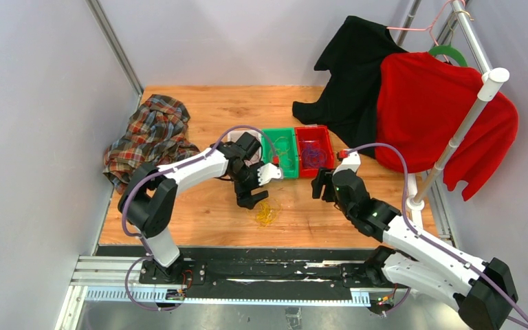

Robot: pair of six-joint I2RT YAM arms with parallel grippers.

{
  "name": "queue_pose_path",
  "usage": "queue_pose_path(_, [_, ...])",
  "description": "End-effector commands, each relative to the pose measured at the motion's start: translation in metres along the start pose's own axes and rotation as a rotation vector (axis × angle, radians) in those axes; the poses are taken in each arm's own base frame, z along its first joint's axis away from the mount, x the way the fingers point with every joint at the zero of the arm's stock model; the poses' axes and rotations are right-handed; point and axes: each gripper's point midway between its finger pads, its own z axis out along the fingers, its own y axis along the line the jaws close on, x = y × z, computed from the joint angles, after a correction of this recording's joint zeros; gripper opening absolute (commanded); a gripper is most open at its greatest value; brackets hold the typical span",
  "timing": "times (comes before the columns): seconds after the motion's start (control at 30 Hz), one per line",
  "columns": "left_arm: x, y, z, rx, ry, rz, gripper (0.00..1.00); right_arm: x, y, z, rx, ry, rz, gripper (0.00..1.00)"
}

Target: Untangle the cables

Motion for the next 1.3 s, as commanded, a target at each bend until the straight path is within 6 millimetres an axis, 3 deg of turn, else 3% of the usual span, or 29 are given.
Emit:
queue_pose_path(0.0, [-0.013, 0.010, 0.016, -0.014, -0.065, 0.012, 0.83, 0.000, 0.005, 0.003, -0.035, -0.004, -0.001, 0.65])
queue_pose_path(0.2, [-0.020, 0.001, 0.023, 0.052, -0.108, 0.004, 0.75, 0.004, 0.006, 0.005, -0.038, 0.012, 0.006, 0.56])
queue_pose_path(0.43, [-0.018, -0.010, 0.013, 0.064, -0.110, -0.010, 0.28, 0.002, 0.018, 0.005, -0.093, 0.015, 0.014, 0.47])
queue_pose_path(0.6, [-0.026, -0.021, -0.026, 0.024, -0.120, -0.071, 0.02, -0.007, 0.045, 0.001, -0.219, 0.011, 0.016, 0.60])
queue_pose_path(0.73, [-0.047, -0.033, -0.070, -0.001, -0.167, -0.128, 0.01, -0.016, 0.077, -0.007, -0.336, -0.016, -0.011, 0.71])
queue_pose_path(0.97, [-0.081, -0.057, -0.135, -0.026, -0.311, -0.159, 0.01, -0.038, 0.142, -0.037, -0.534, -0.115, -0.054, 0.72])
queue_pose_path(1.13, [-0.095, -0.070, -0.163, -0.005, -0.356, -0.177, 0.01, -0.046, 0.176, -0.043, -0.585, -0.149, -0.088, 0.73])
queue_pose_path(1.27, [-0.107, -0.081, -0.182, 0.011, -0.406, -0.164, 0.01, -0.046, 0.190, -0.031, -0.547, -0.150, -0.102, 0.73])
